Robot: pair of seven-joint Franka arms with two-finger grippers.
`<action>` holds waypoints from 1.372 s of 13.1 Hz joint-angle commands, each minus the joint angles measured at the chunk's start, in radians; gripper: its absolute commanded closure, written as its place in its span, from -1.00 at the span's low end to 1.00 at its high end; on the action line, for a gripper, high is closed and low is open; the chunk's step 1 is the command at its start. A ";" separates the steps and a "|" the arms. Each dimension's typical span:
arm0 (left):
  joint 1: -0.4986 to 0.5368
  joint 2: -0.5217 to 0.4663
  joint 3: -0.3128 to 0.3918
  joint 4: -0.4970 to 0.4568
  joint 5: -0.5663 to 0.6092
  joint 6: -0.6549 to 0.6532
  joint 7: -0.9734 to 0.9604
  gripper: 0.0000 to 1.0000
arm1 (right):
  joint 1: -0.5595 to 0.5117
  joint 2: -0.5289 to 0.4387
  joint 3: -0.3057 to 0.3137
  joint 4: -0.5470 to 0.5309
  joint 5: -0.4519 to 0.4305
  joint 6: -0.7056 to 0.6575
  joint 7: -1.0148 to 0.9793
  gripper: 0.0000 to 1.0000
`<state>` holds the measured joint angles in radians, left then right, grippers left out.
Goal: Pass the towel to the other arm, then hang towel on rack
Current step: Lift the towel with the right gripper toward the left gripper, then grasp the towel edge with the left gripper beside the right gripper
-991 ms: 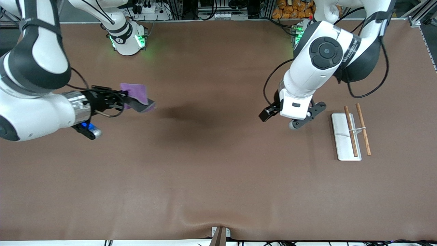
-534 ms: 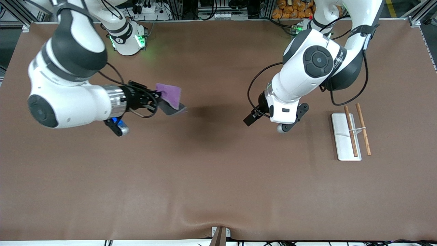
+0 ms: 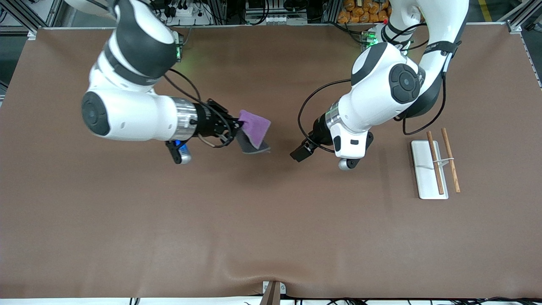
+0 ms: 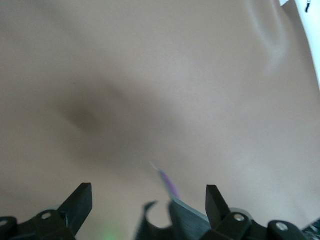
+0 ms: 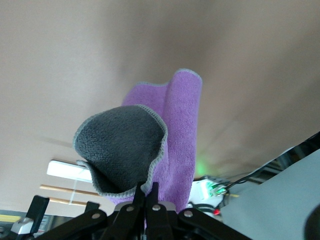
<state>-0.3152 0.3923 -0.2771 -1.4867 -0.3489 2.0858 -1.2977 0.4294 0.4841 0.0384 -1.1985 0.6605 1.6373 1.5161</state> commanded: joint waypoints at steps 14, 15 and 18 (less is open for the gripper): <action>0.019 -0.016 0.013 0.003 -0.044 -0.105 -0.333 -1.00 | 0.115 0.044 -0.012 -0.024 0.076 0.239 0.138 1.00; 0.016 -0.018 0.013 0.003 -0.044 -0.105 -0.333 -1.00 | 0.117 0.044 -0.012 -0.024 0.076 0.240 0.138 1.00; 0.016 -0.013 0.013 -0.006 -0.044 -0.140 -0.345 -0.90 | 0.126 0.047 -0.014 -0.024 0.076 0.240 0.139 1.00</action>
<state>-0.2995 0.3912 -0.2673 -1.4775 -0.3871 1.9767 -1.6178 0.5376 0.5306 0.0380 -1.2234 0.7146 1.8697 1.6390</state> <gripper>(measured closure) 0.040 0.974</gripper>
